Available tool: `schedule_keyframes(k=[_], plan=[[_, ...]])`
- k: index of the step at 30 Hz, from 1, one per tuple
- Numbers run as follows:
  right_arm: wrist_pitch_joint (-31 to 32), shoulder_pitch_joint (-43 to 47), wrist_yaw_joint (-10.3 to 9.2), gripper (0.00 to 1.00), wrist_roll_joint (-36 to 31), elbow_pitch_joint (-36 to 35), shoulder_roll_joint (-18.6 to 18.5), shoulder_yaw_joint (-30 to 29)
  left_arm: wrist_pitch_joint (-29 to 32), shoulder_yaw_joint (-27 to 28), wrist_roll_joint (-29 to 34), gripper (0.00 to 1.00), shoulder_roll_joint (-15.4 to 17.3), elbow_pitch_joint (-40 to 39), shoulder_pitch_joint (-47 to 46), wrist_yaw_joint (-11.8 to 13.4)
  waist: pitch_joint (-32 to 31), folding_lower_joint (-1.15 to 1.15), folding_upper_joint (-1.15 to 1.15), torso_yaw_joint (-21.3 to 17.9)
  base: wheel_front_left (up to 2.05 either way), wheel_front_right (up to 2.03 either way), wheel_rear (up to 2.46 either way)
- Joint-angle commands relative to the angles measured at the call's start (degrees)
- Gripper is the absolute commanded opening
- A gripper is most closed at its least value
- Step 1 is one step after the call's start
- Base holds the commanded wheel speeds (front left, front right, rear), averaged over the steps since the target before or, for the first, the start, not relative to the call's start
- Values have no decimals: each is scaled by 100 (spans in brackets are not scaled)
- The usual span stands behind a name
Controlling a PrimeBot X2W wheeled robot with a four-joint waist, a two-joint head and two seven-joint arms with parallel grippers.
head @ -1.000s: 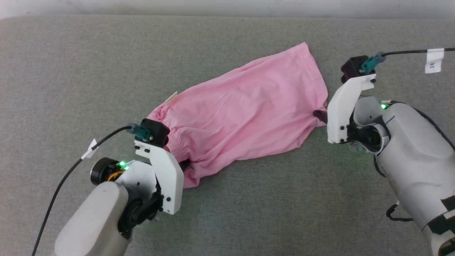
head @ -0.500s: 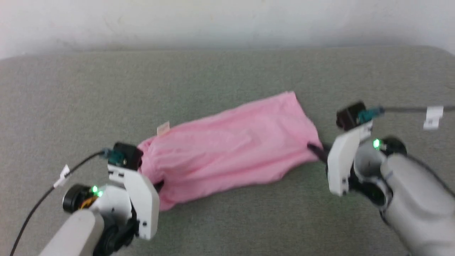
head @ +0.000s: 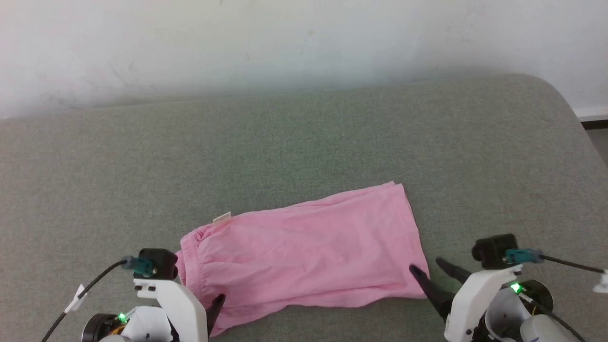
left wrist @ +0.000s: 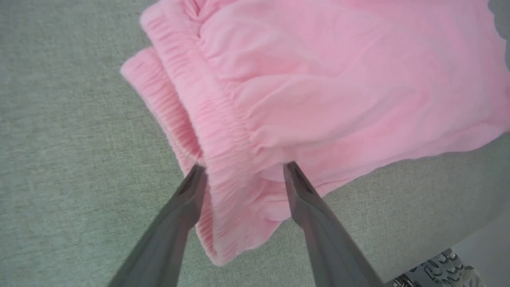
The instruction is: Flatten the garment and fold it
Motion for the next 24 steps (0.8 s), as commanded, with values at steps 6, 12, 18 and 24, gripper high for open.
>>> schedule_keyframes(k=[6, 12, 18, 24], plan=[[-617, 458, -4, 100, -578, -912, 571, -1028, -1005, 312, 177, 100, -204, -342, 314, 214, -202, 1, 0, 83, 0, 0, 0], [-287, 471, -4, 100, -1065, -1287, 681, -1574, -2248, 545, 602, 100, -481, -564, 410, 457, -262, 1, 0, 236, 0, 0, 0], [363, 226, -4, 100, -1023, -1073, 472, -1607, -3776, 575, 999, 100, -826, -353, 280, 329, -234, 1, 0, 433, 0, 0, 0], [1098, -133, -4, 100, -770, -506, 306, -1425, -4905, 620, 1393, 100, -999, 125, 150, 271, -209, 1, 0, 598, 0, 0, 0]])
